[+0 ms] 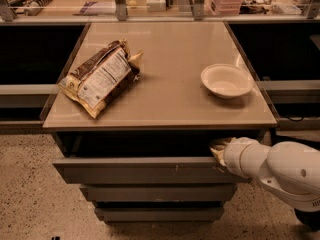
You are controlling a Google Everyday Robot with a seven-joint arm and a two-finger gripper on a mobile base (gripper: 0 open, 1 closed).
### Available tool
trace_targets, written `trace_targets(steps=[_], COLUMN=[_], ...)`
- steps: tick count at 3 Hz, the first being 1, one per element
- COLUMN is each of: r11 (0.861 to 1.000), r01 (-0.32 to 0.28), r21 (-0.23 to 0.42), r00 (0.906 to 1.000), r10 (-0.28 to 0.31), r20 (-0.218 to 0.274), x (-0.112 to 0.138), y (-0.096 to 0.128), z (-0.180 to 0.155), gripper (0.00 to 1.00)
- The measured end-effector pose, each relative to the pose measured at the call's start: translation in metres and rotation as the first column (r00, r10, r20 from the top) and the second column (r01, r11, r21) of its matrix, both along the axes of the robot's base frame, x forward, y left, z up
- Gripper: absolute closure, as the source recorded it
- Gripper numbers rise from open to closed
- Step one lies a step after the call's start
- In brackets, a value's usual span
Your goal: Open top drawer
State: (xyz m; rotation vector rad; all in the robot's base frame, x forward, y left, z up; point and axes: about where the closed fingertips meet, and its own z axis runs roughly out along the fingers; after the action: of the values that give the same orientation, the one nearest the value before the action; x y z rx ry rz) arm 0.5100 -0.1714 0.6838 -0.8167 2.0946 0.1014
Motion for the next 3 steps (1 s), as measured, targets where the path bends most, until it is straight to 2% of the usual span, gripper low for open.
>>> trace_targets(steps=[1, 2, 3], r11=[0.998, 0.984, 0.983], r01=[-0.058, -0.180, -0.183], r21=[-0.010, -0.012, -0.012], r00=[0.9981, 0.9813, 0.9806], r10=[0.057, 0.178, 0.182], r20=[-0.020, -0.072, -0.074], x=[-0.005, -0.019, -0.018], y=[0.004, 0.011, 0.011], z=[0.000, -0.006, -0.006], gripper=[1.00, 1.00, 1.00])
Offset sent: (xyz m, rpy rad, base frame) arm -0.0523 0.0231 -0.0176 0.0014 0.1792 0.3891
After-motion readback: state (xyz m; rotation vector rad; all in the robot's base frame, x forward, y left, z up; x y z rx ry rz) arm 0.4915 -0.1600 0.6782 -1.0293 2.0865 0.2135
